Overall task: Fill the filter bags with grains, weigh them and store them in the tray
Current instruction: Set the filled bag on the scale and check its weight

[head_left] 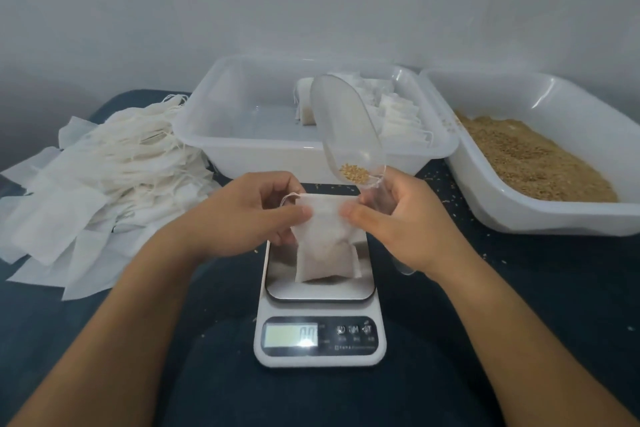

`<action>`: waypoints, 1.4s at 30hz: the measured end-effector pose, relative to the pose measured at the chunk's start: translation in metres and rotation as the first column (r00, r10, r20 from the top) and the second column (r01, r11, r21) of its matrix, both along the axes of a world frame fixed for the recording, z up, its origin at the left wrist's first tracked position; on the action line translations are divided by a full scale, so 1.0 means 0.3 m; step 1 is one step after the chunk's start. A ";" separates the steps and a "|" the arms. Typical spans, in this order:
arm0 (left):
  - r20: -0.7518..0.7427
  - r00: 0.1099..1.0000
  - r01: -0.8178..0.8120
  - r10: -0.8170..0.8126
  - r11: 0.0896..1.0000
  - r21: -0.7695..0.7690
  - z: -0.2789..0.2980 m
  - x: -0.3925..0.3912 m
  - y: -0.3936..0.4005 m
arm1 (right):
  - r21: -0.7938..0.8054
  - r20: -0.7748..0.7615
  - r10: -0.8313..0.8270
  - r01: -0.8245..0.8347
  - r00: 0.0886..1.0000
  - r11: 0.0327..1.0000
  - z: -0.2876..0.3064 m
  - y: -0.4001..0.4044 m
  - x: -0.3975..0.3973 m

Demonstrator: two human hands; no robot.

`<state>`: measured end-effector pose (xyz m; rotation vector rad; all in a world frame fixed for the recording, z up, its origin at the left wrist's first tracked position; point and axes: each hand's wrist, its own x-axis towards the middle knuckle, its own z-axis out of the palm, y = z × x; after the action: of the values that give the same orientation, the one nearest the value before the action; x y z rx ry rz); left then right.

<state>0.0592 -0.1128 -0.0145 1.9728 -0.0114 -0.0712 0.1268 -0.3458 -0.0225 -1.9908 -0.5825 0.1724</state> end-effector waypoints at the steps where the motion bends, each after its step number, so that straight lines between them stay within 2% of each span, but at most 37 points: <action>1: 0.029 0.999 -0.032 0.030 0.996 0.086 -0.006 0.003 0.004 | -0.031 0.009 -0.013 0.013 1.000 0.999 -0.005 0.003 0.003; 3: 0.100 0.992 -0.104 0.080 0.960 0.261 -0.021 0.009 0.015 | -0.077 0.037 -0.029 0.032 0.999 0.996 -0.011 0.006 0.005; 6: 0.136 0.982 -0.169 0.128 0.921 0.352 -0.032 0.010 0.027 | -0.110 0.104 -0.059 0.070 0.993 0.991 -0.011 0.004 0.006; 9: 0.171 0.960 -0.270 0.222 0.899 0.345 -0.036 0.020 0.034 | -0.079 0.187 -0.112 0.129 0.976 0.989 -0.017 -0.006 0.018; 13: 0.241 0.884 -0.460 0.400 0.835 0.302 -0.043 0.041 0.057 | -0.035 0.288 -0.195 0.213 0.938 0.976 -0.015 -0.024 0.037; 17: 0.253 0.846 -0.524 0.469 0.818 0.236 -0.048 0.051 0.074 | -0.030 0.346 -0.220 0.245 0.912 0.969 -0.006 -0.042 0.053; 21: 0.252 0.854 -0.509 0.454 0.829 0.231 -0.048 0.052 0.070 | -0.053 0.380 -0.249 0.290 0.891 0.956 -0.006 -0.058 0.073; 31: 0.183 0.940 -0.336 0.287 0.868 0.366 -0.058 0.052 0.038 | -0.081 0.382 -0.242 0.293 0.892 0.953 -0.001 -0.063 0.074; 35: 0.147 0.965 -0.256 0.216 0.894 0.369 -0.063 0.048 0.036 | -0.104 0.414 -0.273 0.343 0.868 0.933 0.033 -0.082 0.087; 39: 0.132 0.977 -0.209 0.171 0.897 0.389 -0.063 0.047 0.028 | -0.115 0.491 -0.367 0.476 0.790 0.872 0.145 -0.148 0.161; 42: 0.134 0.979 -0.194 0.151 0.887 0.419 -0.062 0.047 0.025 | -0.213 0.491 -0.424 0.576 0.761 0.789 0.227 -0.255 0.288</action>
<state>0.0732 -0.1055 -0.0332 2.4107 0.1266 0.1540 0.2133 -0.4223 0.0455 -2.4893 -0.2509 -0.5470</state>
